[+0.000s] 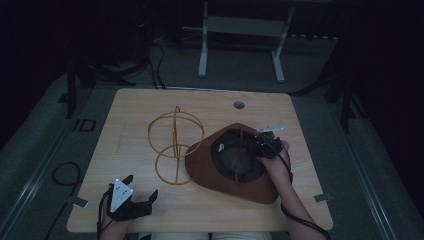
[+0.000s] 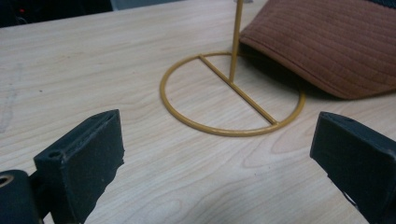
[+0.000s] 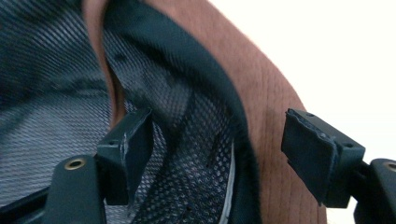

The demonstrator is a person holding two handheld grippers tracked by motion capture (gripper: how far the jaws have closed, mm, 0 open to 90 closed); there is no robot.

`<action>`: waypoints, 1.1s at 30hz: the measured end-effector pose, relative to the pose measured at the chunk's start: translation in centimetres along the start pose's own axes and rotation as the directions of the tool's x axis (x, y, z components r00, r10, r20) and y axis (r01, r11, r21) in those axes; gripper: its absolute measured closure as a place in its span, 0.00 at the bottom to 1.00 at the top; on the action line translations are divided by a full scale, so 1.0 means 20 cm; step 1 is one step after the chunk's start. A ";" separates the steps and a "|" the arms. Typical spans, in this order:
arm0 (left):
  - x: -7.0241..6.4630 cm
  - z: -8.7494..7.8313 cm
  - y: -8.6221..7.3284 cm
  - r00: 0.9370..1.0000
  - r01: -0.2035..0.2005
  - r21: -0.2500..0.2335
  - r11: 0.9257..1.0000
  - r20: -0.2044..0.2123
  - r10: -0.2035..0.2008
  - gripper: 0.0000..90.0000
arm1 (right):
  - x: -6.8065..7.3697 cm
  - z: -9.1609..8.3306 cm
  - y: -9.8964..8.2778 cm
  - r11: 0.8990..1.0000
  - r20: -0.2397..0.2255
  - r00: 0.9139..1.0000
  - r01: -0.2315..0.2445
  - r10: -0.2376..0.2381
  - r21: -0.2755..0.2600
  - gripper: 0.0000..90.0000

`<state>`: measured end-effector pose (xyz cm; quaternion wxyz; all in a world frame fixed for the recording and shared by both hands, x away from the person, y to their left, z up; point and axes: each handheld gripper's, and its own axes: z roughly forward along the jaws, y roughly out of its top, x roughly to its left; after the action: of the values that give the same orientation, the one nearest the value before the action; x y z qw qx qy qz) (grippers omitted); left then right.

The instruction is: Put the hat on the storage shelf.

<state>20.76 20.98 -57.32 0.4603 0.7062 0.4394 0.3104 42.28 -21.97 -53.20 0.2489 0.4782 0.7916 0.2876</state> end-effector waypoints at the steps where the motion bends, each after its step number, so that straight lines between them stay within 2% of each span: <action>1: 0.00 0.00 0.00 1.000 0.004 0.003 1.000 0.005 -0.004 0.04 | 0.01 0.02 -0.01 1.000 0.006 1.000 -0.005 0.005 0.005 0.30; 5: 0.00 0.01 0.00 1.000 0.007 0.011 1.000 0.017 -0.007 0.04 | 0.01 0.06 -0.03 1.000 0.020 1.000 -0.005 0.004 0.023 0.34; 8: -0.01 0.01 0.00 1.000 0.006 0.022 1.000 0.019 -0.006 0.04 | 0.03 0.06 -0.03 0.999 0.054 0.998 0.029 -0.031 0.039 0.40; 11: -0.01 0.02 0.00 1.000 0.003 0.040 0.999 0.022 -0.004 0.04 | 0.04 0.07 -0.03 0.998 0.079 0.996 0.027 -0.031 0.054 0.47; 14: -0.02 0.03 0.00 1.000 0.000 0.055 0.998 0.029 -0.001 0.04 | 0.04 0.07 -0.03 0.998 0.124 0.992 0.031 -0.038 0.059 0.66; 15: -0.03 0.03 0.00 0.999 0.000 0.059 0.998 0.041 -0.002 0.04 | 0.04 0.07 -0.04 0.998 0.145 0.989 0.024 -0.032 0.058 0.77; 17: -0.04 0.03 0.01 0.999 -0.003 0.064 0.998 0.053 -0.001 0.04 | 0.02 0.06 -0.04 0.999 0.159 0.987 0.000 -0.006 0.037 0.89; 22: -0.09 0.04 0.02 0.994 -0.020 0.094 0.995 0.104 0.010 0.06 | -0.02 -0.02 -0.03 0.998 0.140 0.988 -0.053 0.059 -0.044 0.94; 24: -0.12 0.06 0.04 0.990 -0.041 0.140 0.989 0.142 0.021 0.07 | -0.03 -0.07 -0.02 0.994 0.130 0.988 -0.069 0.079 -0.081 0.94; 26: -0.15 0.08 0.06 0.982 -0.050 0.168 0.985 0.187 0.018 0.07 | -0.05 -0.12 -0.01 0.991 0.121 0.989 -0.075 0.088 -0.108 0.94; 28: -0.20 0.10 0.08 0.976 -0.086 0.169 0.982 0.212 0.049 0.08 | -0.05 -0.16 -0.01 0.989 0.109 0.989 -0.082 0.096 -0.125 0.94; 32: -0.28 0.13 0.16 0.958 -0.141 0.155 0.978 0.270 0.095 0.12 | -0.06 -0.23 -0.02 0.985 0.104 0.990 -0.075 0.092 -0.154 0.94; 33: -0.31 0.14 0.18 0.953 -0.163 0.154 0.975 0.279 0.115 0.12 | -0.06 -0.24 -0.02 0.984 0.103 0.990 -0.076 0.093 -0.160 0.94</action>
<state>21.73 13.60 -55.26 0.4285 0.8087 0.3477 0.2036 39.23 -24.32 -49.92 0.3163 0.5056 0.7307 0.3323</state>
